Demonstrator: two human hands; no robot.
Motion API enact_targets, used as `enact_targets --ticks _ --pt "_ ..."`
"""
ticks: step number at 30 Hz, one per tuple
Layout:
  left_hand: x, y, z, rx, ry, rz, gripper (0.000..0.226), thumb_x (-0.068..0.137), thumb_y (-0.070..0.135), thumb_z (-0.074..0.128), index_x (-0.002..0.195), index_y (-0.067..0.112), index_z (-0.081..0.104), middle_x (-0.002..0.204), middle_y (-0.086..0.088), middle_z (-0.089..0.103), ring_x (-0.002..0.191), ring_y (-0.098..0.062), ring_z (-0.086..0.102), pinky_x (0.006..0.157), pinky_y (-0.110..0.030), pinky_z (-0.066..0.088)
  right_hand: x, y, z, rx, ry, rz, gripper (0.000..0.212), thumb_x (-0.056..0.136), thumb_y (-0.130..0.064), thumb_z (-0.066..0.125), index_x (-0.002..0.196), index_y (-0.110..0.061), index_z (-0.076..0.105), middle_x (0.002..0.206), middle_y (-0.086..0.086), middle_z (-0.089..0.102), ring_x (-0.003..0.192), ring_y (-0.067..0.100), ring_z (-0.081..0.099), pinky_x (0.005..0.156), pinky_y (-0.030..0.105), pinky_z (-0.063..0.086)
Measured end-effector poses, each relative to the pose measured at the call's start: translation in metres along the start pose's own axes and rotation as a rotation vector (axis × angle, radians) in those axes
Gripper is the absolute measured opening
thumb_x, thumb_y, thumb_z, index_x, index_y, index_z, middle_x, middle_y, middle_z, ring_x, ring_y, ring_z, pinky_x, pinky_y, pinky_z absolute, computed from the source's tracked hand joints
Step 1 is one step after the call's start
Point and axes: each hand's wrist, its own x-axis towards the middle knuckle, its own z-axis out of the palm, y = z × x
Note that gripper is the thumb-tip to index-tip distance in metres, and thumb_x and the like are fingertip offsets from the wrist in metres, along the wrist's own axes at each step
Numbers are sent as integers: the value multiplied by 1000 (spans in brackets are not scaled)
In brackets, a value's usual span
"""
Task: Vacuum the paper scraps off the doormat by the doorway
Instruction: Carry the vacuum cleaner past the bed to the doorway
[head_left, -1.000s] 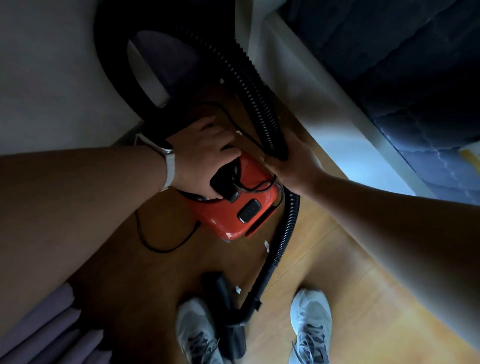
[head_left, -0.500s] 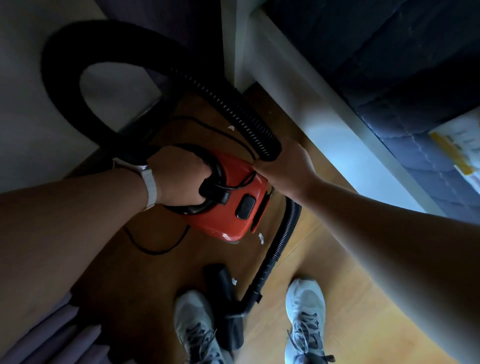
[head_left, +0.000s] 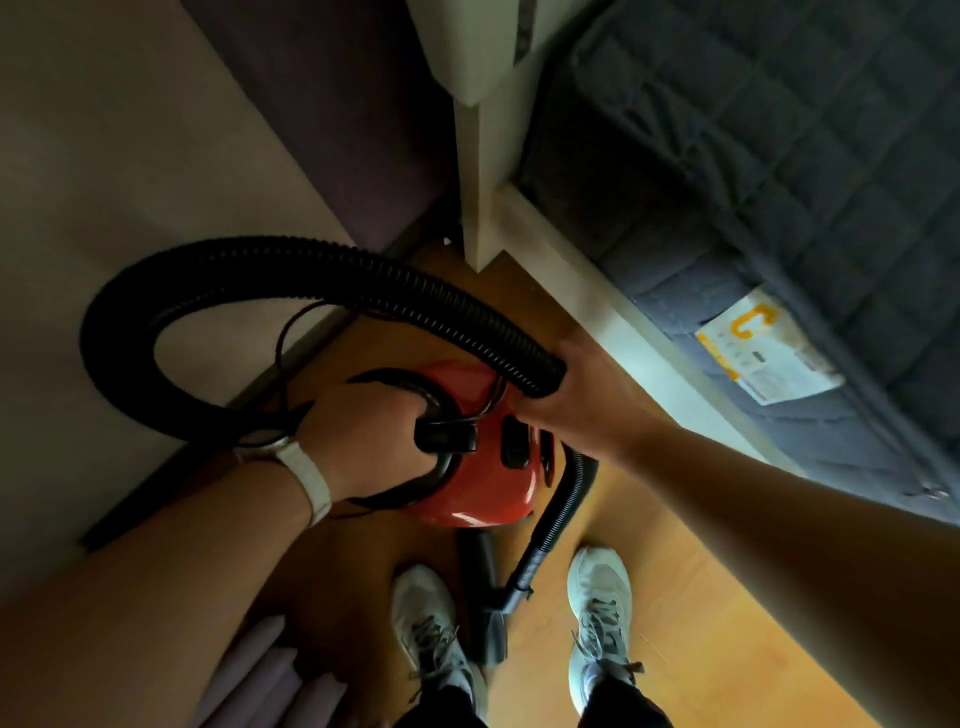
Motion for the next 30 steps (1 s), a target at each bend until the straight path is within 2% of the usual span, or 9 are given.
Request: enact_targets --ticks 2,4,6,8,13,16,22,26,30 --pt "-21 11 -22 -23 17 -12 24 85 37 61 70 19 58 65 2 61 61 -16 59 60 -34 52 -24 -13 -8 -9 -20 -7 38 74 -32 80 107 -23 64 109 0 50 89 11 55 61 14 40" --pt "-40 21 -44 -54 34 -5 25 87 37 60 69 20 56 67 2 60 63 -16 59 65 -37 54 -46 -27 -20 18 -50 -16 40 77 -28 78 115 -26 66 110 -3 51 92 12 56 66 14 41" --pt "-59 31 -65 -44 59 10 25 87 37 59 67 23 54 67 3 60 65 -17 58 67 -37 53 -67 -40 -36 75 -38 3 21 80 -22 76 95 -33 65 86 -5 61 74 9 61 61 17 44" --pt "-75 40 -82 6 70 23 25 88 38 58 69 22 55 69 2 60 66 -17 58 67 -35 53 -85 -52 -48 90 -14 6 24 82 -19 75 79 -36 58 70 -9 62 62 4 60 56 15 46" --pt "-119 56 -121 60 59 53 31 89 41 57 64 22 51 65 2 59 60 -16 57 59 -33 49 -125 -88 -75 71 80 29 21 76 -29 77 74 -26 57 62 -7 60 57 9 58 56 27 46" --pt "-150 67 -143 80 34 55 32 88 40 56 63 23 46 66 2 58 62 -17 58 58 -33 47 -156 -111 -94 76 115 17 22 75 -28 77 70 -24 56 56 -8 55 48 2 52 50 22 42" --pt "-217 99 -191 124 18 43 26 84 41 56 66 24 48 69 2 59 65 -16 58 58 -33 46 -228 -159 -149 -26 -32 -80 38 76 -25 82 98 -21 52 87 -5 60 77 13 61 59 22 45" --pt "-258 129 -226 136 87 85 28 84 42 56 63 27 44 68 4 57 66 -16 57 52 -29 35 -275 -180 -195 -39 15 -121 41 74 -25 84 100 -20 53 90 -4 60 78 9 57 63 27 46" --pt "-294 168 -266 167 198 149 28 83 45 56 66 24 48 64 2 52 62 -18 54 55 -33 38 -326 -196 -232 191 125 -87 30 76 -16 85 99 -13 67 82 1 67 74 12 64 72 34 55"
